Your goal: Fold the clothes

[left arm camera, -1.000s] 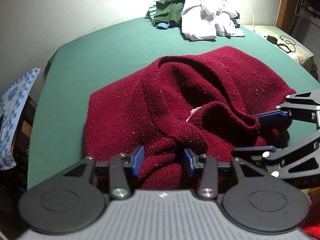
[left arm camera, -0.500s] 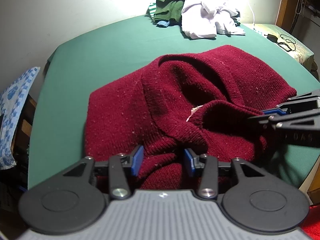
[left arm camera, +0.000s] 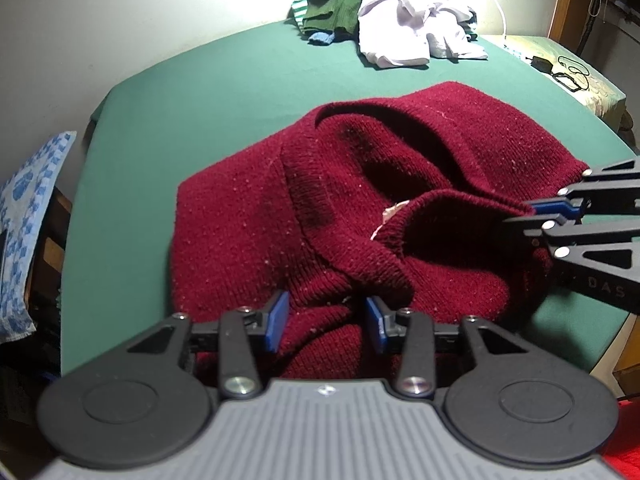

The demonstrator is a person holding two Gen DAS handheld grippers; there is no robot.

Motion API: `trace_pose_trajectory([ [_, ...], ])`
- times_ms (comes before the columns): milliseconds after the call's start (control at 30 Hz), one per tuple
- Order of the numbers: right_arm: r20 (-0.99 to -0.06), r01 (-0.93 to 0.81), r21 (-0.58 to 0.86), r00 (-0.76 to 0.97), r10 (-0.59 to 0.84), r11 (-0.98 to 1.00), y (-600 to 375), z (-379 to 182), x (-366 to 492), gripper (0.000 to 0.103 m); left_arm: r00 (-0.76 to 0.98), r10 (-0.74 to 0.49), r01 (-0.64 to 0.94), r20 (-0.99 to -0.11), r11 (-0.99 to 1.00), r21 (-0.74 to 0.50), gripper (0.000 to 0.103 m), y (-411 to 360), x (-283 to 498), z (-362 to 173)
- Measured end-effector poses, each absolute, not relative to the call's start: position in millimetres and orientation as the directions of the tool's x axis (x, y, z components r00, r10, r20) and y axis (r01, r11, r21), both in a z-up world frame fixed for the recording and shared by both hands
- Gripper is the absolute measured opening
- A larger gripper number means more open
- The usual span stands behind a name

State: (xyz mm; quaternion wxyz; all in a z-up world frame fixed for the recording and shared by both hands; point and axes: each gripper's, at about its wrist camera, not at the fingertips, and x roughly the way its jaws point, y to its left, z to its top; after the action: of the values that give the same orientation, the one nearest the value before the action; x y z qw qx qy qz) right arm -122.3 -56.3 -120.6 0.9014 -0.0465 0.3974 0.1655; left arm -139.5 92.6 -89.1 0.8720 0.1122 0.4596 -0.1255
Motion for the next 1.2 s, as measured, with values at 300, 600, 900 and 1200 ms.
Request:
trace_pose_trajectory([
  [300,-0.735,-0.360,0.055,0.617,0.282,0.931,-69.5,-106.4,-130.5,0.012,0.542,-0.137,0.388,-0.829,0.916,0.102,0.034,96.2,-157.3,-82.1],
  [600,-0.759,-0.423,0.051,0.572,0.310,0.905,-72.6,-114.8,-133.2,0.012,0.522,-0.174,0.468,-0.835,0.877,0.110,0.034,103.0,-171.6,-78.0],
  [900,-0.740,-0.582,-0.105,0.587,0.328,0.807,-63.5,-109.3,-147.0,0.025,0.537,-0.172,0.499,-0.825,0.854,0.147,0.037,108.6,-174.7,-66.7],
  [1200,-0.651,-0.641,-0.237,0.663,0.370,0.731,-29.9,-118.0,-132.8,0.034,0.562,-0.127,0.524,-0.818,0.819,0.234,0.049,93.1,-161.9,-84.0],
])
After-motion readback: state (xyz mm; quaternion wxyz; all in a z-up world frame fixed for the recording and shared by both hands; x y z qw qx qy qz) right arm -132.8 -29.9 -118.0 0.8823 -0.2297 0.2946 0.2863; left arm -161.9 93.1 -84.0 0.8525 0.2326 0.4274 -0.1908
